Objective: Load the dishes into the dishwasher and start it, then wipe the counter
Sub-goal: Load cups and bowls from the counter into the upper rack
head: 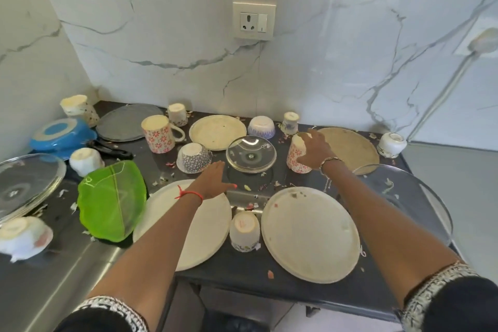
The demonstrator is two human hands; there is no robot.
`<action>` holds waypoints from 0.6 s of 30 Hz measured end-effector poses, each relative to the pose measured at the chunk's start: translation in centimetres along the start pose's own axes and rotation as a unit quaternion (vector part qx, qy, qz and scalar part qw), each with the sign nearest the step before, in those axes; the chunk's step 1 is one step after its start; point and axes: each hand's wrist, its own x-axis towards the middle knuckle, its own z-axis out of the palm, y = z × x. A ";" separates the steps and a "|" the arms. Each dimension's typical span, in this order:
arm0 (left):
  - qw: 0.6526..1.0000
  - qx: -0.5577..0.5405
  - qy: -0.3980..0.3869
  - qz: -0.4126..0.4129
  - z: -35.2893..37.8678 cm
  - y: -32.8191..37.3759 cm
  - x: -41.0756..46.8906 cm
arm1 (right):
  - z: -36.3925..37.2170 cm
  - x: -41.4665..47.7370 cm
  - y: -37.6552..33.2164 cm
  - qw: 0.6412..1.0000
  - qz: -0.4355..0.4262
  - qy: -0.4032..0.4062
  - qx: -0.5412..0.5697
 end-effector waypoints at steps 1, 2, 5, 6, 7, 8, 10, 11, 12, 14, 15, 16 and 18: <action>1.000 0.002 -0.007 0.001 0.2 -0.2 0.5 | 0.0 0.7 0.3 1.000 0.010 -0.010 -0.001; 1.000 0.006 -0.013 0.002 0.3 -0.4 1.3 | -0.1 1.5 0.6 1.000 0.017 -0.020 -0.004; 0.999 0.041 -0.030 -0.001 1.2 -0.7 2.6 | -0.2 3.5 1.2 0.997 0.027 -0.064 -0.024; 0.998 0.055 -0.037 -0.005 1.4 -0.8 2.7 | -0.3 3.9 1.4 0.996 0.028 -0.079 -0.026; 0.997 0.068 -0.044 -0.008 1.7 -0.9 3.1 | -0.3 4.5 1.5 0.995 0.026 -0.092 -0.024; 0.996 0.078 -0.051 -0.011 1.9 -1.0 3.5 | -0.3 4.9 1.8 0.994 0.020 -0.104 -0.022; 0.994 0.093 -0.061 -0.013 2.4 -0.9 4.0 | -0.2 5.8 2.1 0.991 0.006 -0.129 -0.017; 0.993 0.099 -0.068 -0.014 2.6 -0.8 4.1 | -0.2 6.2 2.1 0.990 -0.001 -0.140 -0.016; 0.992 0.104 -0.074 -0.015 2.7 -0.7 4.3 | -0.2 6.6 2.1 0.989 -0.009 -0.149 -0.017; 0.991 0.106 -0.079 -0.017 3.0 -0.6 4.4 | -0.2 7.1 2.1 0.986 -0.021 -0.164 -0.020; 0.991 0.106 -0.080 -0.016 3.1 -0.6 4.4 | -0.3 7.3 2.1 0.985 -0.026 -0.167 -0.023; 0.991 0.106 -0.081 -0.016 3.1 -0.7 4.3 | -0.4 7.4 2.1 0.985 -0.029 -0.166 -0.024; 0.991 0.105 -0.080 -0.017 3.1 -0.7 4.3 | -0.6 7.6 2.2 0.986 -0.038 -0.162 -0.020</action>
